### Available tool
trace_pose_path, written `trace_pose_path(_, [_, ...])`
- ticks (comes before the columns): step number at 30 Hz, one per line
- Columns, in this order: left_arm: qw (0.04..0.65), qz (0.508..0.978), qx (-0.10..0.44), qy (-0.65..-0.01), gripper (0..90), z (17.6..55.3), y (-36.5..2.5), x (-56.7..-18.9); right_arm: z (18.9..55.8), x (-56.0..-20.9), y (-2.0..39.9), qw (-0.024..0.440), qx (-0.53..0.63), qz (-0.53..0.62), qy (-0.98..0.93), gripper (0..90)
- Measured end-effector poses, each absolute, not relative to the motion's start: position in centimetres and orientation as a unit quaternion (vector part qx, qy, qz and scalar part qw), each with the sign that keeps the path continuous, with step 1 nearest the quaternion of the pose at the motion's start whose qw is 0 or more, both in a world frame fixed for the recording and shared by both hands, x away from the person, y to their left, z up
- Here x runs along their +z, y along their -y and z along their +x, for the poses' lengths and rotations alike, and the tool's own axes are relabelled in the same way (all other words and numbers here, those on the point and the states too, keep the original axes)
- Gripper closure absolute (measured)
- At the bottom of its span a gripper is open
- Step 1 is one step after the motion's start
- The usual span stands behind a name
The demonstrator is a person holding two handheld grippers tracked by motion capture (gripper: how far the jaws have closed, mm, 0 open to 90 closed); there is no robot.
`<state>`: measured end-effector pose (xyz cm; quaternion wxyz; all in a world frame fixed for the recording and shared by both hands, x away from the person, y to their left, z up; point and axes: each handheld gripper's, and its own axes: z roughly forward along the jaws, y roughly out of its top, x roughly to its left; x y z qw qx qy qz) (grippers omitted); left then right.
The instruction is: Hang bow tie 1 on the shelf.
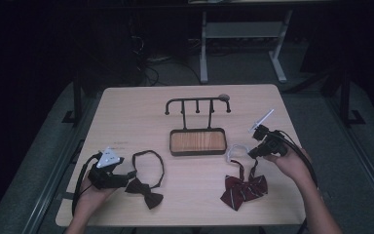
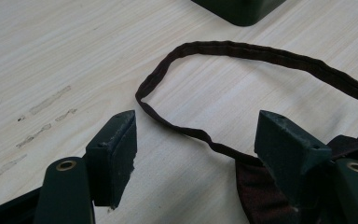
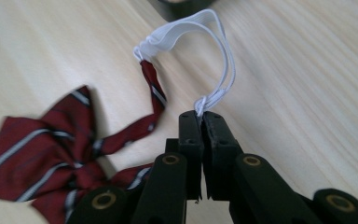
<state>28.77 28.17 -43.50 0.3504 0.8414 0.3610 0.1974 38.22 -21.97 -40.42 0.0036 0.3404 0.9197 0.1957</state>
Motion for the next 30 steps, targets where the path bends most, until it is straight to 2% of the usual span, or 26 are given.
trace_pose_path(9, [0.35,0.842,0.197,-0.361,30.2,28.8,-28.2,-43.5,37.7,-38.0,21.9,-0.022,0.233,0.31,-0.921,86.0])
trace_pose_path(30, [0.35,0.842,0.196,-0.361,30.1,28.8,-28.1,-43.5,37.2,-34.1,21.4,-0.022,0.252,0.27,-0.929,86.0])
